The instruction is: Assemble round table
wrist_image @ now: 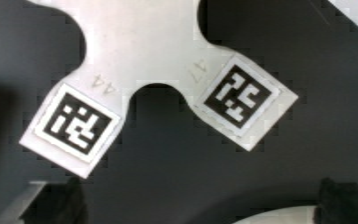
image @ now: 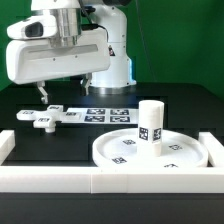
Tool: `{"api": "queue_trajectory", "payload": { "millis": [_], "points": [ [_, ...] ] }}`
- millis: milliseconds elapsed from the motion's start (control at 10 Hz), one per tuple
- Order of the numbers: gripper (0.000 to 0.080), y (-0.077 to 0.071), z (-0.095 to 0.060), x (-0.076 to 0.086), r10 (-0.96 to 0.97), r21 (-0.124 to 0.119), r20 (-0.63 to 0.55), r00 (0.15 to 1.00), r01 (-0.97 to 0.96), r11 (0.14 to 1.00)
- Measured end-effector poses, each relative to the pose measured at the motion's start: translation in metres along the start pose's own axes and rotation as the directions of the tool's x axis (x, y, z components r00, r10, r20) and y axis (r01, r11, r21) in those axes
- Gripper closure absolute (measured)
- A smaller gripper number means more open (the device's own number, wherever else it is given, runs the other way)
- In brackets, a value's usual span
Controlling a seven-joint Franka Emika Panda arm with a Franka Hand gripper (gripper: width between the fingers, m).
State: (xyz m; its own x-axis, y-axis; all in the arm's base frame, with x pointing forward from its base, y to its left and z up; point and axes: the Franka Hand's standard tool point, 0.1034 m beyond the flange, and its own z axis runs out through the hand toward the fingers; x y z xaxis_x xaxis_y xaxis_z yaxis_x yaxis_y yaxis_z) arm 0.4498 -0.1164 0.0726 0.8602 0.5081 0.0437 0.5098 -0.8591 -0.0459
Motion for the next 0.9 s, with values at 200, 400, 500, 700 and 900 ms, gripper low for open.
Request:
{"api": "queue_trajectory", "payload": {
  "millis": [200,400,500,700,900],
  "points": [
    [0.0151,0.012,0.005,-0.012,-0.039,-0.07,-0.02,0.999,0.037,0.997],
    [0.0151,0.015,0.012,-0.025,-0.021,-0.089,-0.019,1.0,0.02,0.996],
    [0.0151,0.015,0.012,-0.025,-0.019,-0.087,-0.018,1.0,0.017,0.996],
    [0.0151,0.015,0.013,-0.025,-0.024,-0.086,-0.016,1.0,0.023,0.996],
    [0.0151,0.019,0.02,-0.036,-0.069,-0.077,0.0,0.998,0.069,0.995]
  ]
}}
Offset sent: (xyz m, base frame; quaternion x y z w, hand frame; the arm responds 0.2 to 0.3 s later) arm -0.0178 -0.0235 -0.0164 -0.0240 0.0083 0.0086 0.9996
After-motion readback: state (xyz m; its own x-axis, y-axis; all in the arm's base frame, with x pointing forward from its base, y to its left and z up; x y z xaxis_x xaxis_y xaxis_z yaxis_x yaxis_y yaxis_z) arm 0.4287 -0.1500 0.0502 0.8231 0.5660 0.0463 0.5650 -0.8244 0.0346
